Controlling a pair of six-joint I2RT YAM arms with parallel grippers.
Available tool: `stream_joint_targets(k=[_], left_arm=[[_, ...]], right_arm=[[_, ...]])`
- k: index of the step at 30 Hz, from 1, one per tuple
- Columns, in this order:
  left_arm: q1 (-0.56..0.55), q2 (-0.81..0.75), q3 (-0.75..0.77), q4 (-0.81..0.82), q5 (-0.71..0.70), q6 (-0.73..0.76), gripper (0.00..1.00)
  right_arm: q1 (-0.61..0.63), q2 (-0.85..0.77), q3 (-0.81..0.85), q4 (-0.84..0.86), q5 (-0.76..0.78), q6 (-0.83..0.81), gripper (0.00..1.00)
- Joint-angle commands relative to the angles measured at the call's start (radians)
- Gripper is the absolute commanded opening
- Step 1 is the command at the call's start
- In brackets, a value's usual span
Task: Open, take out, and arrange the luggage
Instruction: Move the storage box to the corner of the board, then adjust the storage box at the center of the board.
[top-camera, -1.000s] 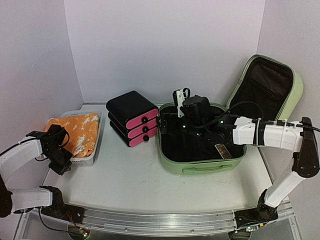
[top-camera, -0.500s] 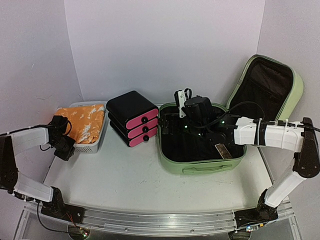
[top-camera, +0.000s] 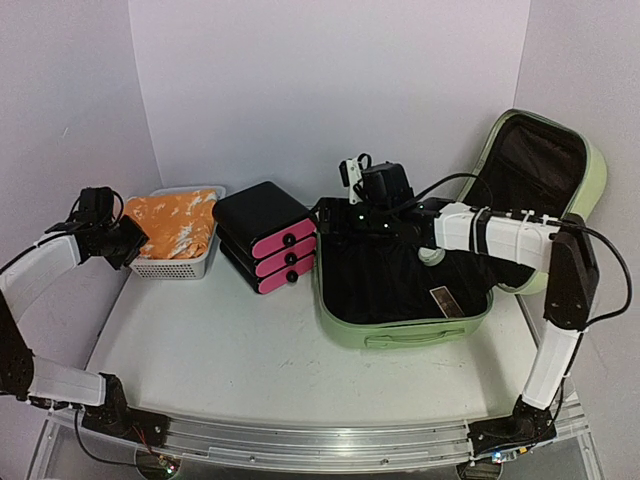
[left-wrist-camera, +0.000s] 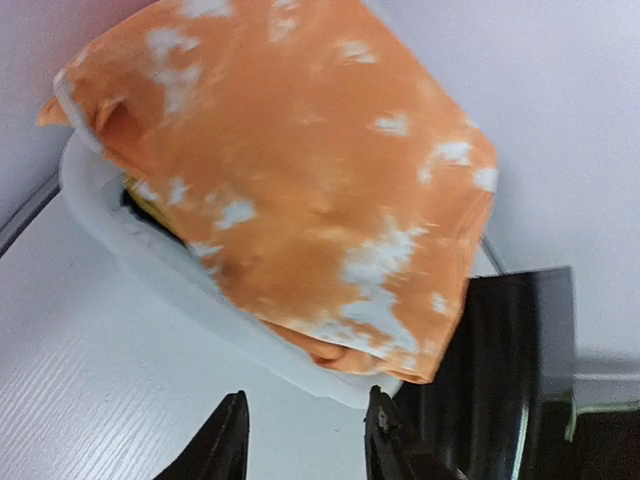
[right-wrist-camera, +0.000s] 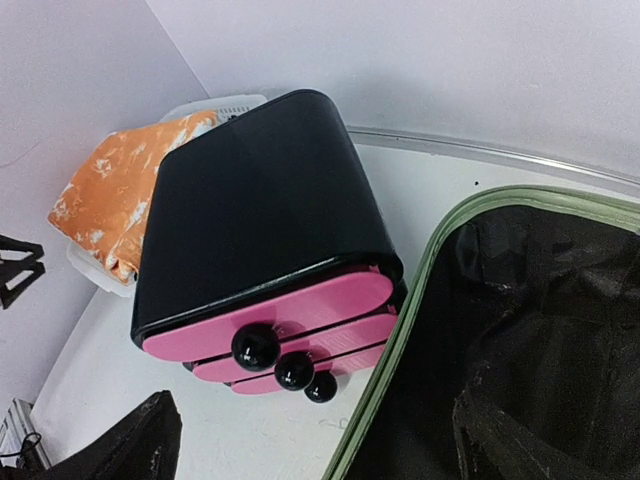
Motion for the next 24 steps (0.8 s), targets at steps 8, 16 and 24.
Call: stream_joint_targets(k=[8, 16, 24], left_arm=[[-0.005, 0.191, 0.317, 0.092, 0.482, 0.315, 0.78], [-0.058, 0.426, 0.508, 0.201, 0.579, 0.362, 0.82], [-0.114, 0.635, 0.698, 0.201, 0.568, 0.444, 0.82]], right_arm=[[-0.116, 0.249, 0.312, 0.022, -0.21, 0.031, 0.94], [-0.151, 0.39, 0.472, 0.022, -0.334, 0.059, 0.89], [-0.154, 0.488, 0.568, 0.027, -0.438, 0.07, 0.87]])
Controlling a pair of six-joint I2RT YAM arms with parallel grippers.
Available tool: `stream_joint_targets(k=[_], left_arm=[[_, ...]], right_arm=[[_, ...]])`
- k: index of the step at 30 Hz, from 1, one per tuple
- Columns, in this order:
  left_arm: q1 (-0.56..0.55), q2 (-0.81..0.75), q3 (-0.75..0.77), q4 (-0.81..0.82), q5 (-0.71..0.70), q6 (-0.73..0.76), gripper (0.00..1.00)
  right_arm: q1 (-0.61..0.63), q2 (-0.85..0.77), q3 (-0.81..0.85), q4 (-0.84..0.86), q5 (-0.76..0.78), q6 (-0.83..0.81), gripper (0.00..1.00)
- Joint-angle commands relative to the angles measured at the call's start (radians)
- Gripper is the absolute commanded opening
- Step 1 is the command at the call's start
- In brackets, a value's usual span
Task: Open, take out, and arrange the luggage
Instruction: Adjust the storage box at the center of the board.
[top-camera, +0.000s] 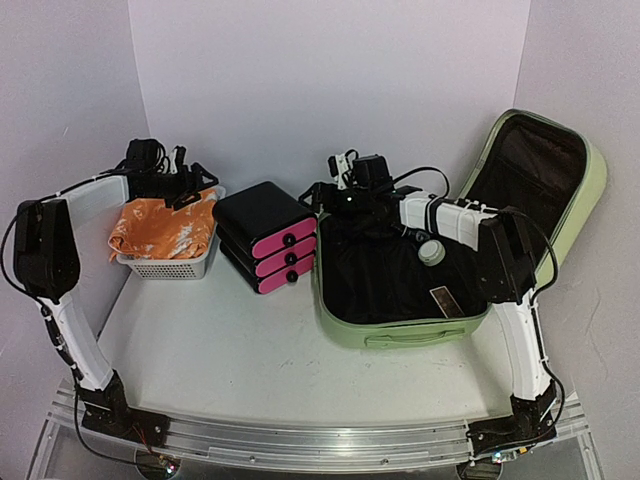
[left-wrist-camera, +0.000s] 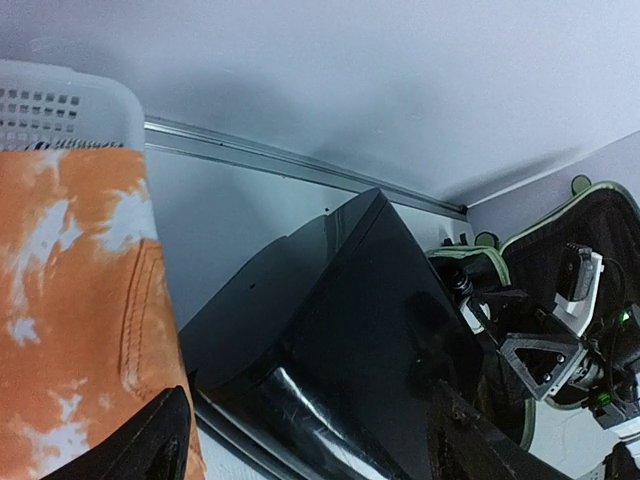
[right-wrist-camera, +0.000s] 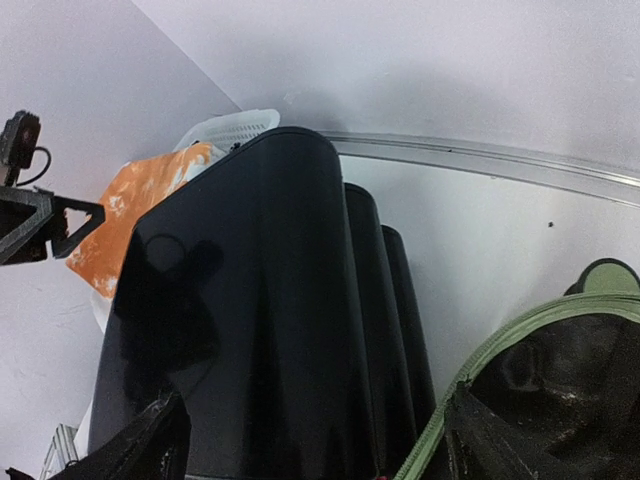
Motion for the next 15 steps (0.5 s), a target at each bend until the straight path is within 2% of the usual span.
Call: stream_joint_targets(k=[1, 4, 10, 15], left_arm=[[-0.029, 0.084, 0.136, 0.05, 0.023, 0.085, 0.82], [-0.03, 0.159, 0.2, 0.04, 0.026, 0.098, 0.79], [-0.039, 0.282, 0.326, -0.011, 0.128, 0.099, 0.78], [-0.085, 0.302, 0.34, -0.068, 0.121, 0.141, 0.75]], right_arm=[[0.007, 0.046, 0.086, 0.035, -0.107, 0.012, 0.86], [0.006, 0.07, 0.098, 0.037, -0.131, 0.017, 0.84], [0.012, 0.076, 0.093, 0.052, -0.225, 0.042, 0.78], [0.059, 0.018, 0.03, 0.058, -0.229, 0.011, 0.77]])
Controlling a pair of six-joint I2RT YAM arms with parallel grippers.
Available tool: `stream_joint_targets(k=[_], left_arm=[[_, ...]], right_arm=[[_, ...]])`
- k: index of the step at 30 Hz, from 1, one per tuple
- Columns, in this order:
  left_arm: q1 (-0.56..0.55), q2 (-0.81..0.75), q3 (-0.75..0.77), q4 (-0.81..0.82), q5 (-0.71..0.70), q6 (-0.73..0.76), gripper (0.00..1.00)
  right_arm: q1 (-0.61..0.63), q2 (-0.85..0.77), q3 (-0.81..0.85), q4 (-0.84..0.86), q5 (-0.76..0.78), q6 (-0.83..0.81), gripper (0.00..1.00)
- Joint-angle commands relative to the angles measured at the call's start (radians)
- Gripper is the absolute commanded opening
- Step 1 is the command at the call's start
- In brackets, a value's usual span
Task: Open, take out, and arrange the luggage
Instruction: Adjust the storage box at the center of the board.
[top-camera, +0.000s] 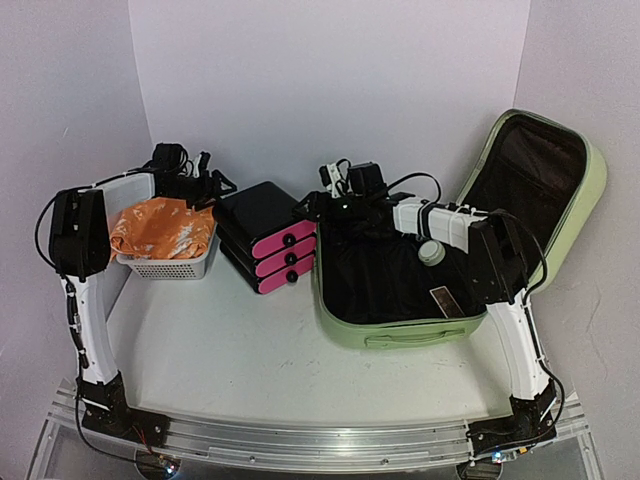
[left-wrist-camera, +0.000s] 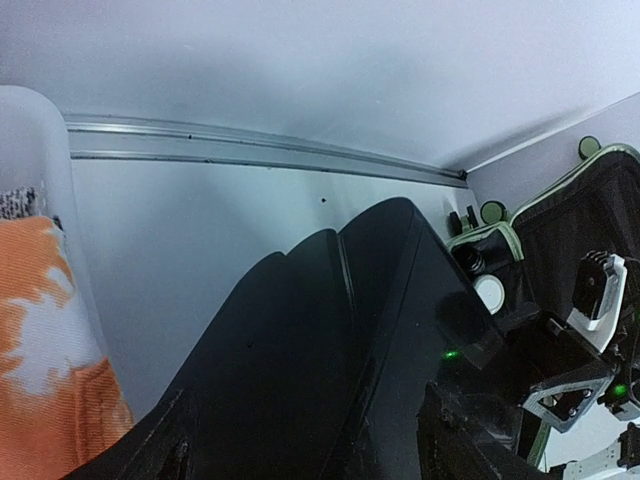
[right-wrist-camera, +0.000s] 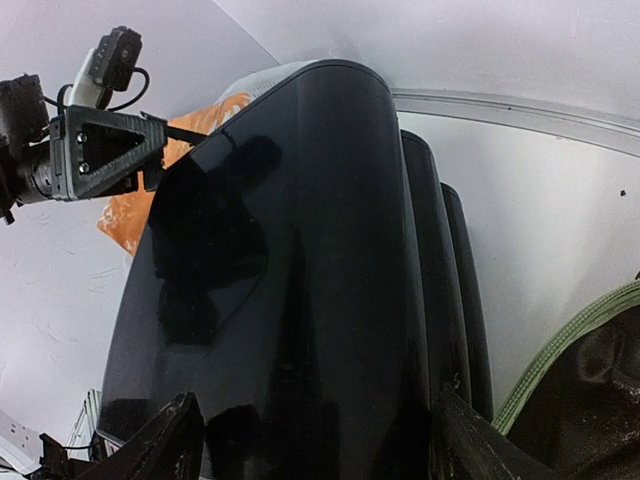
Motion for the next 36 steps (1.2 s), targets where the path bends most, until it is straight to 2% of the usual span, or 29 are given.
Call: stream_joint_targets(k=[1, 12, 17, 21, 26, 28, 30, 36], left_arm=[[-0.055, -0.016, 0.041, -0.038, 0.031, 0.058, 0.74], [-0.134, -0.158, -0.119, -0.048, 0.002, 0.078, 0.7], [-0.152, -0.208, -0.169, -0.049, -0.034, 0.083, 0.7], [-0.161, -0.284, -0.202, -0.049, -0.074, 0.076, 0.79], [-0.177, -0.454, -0.284, -0.048, -0.186, 0.104, 0.89], [-0.176, -0.525, -0.319, -0.048, -0.229, 0.102, 0.99], [-0.176, -0.607, -0.352, -0.068, -0.256, 0.1, 1.0], [-0.18, -0.872, -0.558, -0.117, -0.256, 0.029, 0.99]], right_arm=[[0.064, -0.076, -0.038, 0.047, -0.061, -0.025, 0.78], [0.189, -0.289, -0.321, 0.064, 0.039, -0.032, 0.77], [0.226, -0.392, -0.441, 0.062, 0.185, 0.008, 0.8], [0.243, -0.465, -0.506, 0.024, 0.322, 0.025, 0.81], [0.318, -0.551, -0.584, -0.066, 0.555, 0.049, 0.84], [0.339, -0.597, -0.642, -0.067, 0.615, 0.081, 0.94], [0.365, -0.64, -0.693, -0.067, 0.675, 0.104, 0.98], [0.501, -0.687, -0.767, -0.066, 0.83, 0.137, 0.93]])
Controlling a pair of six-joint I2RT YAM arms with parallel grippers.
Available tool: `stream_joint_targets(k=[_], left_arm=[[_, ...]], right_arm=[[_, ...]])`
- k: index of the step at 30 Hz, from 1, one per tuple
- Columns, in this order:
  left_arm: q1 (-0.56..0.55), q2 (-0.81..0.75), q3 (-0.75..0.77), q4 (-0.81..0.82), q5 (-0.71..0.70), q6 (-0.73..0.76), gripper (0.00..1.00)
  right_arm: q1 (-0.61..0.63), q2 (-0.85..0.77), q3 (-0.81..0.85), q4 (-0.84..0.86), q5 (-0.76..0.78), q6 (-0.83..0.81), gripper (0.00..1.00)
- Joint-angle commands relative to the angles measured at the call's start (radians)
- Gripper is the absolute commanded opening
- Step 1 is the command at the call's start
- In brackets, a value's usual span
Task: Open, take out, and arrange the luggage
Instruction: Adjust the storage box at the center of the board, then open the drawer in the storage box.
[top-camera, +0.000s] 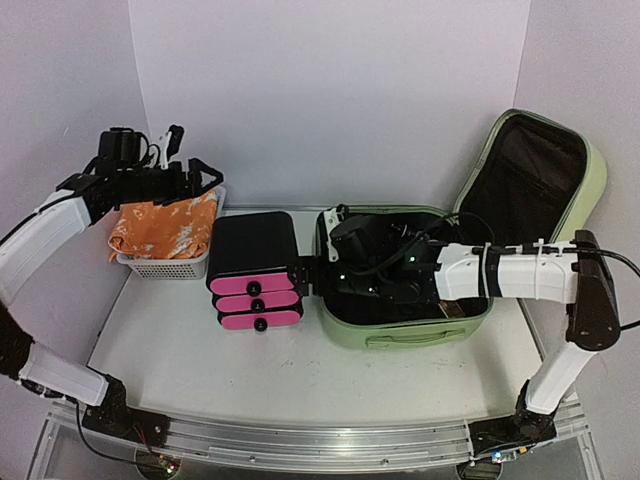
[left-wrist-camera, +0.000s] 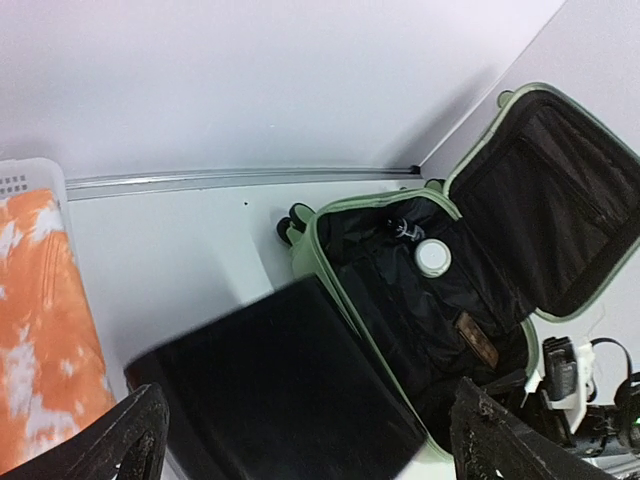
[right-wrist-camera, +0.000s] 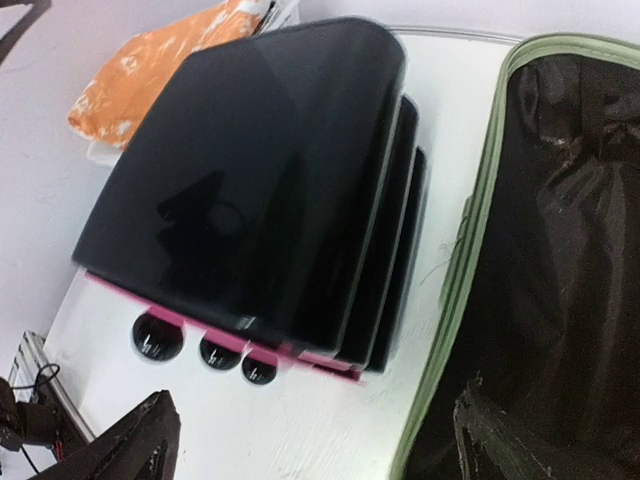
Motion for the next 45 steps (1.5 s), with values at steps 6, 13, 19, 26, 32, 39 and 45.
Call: stream_joint_targets(k=[6, 13, 19, 26, 32, 39, 45], left_arm=[[-0.002, -0.347, -0.315, -0.075, 0.025, -0.138, 0.99], [-0.003, -0.493, -0.492, -0.085, 0.062, -0.188, 0.99], [-0.004, -0.531, -0.508, -0.104, 0.031, -0.2, 0.99], [-0.003, -0.523, -0.49, -0.113, 0.039, -0.196, 0.99], [-0.003, -0.505, -0.481, -0.117, 0.03, -0.185, 1.0], [-0.003, -0.486, -0.48, -0.12, 0.021, -0.173, 0.99], [-0.002, -0.46, -0.463, -0.123, 0.024, -0.159, 0.99]], right_arm=[[0.212, 0.015, -0.023, 0.028, 0.224, 0.113, 0.83], [0.336, 0.167, 0.003, 0.134, 0.296, 0.164, 0.74], [0.343, 0.299, 0.05, 0.21, 0.374, 0.167, 0.71], [0.343, 0.416, 0.066, 0.348, 0.475, 0.096, 0.71], [0.343, 0.493, 0.132, 0.383, 0.541, 0.05, 0.69], [0.334, 0.54, 0.143, 0.512, 0.634, -0.034, 0.66], [0.285, 0.571, 0.147, 0.585, 0.599, -0.066, 0.65]])
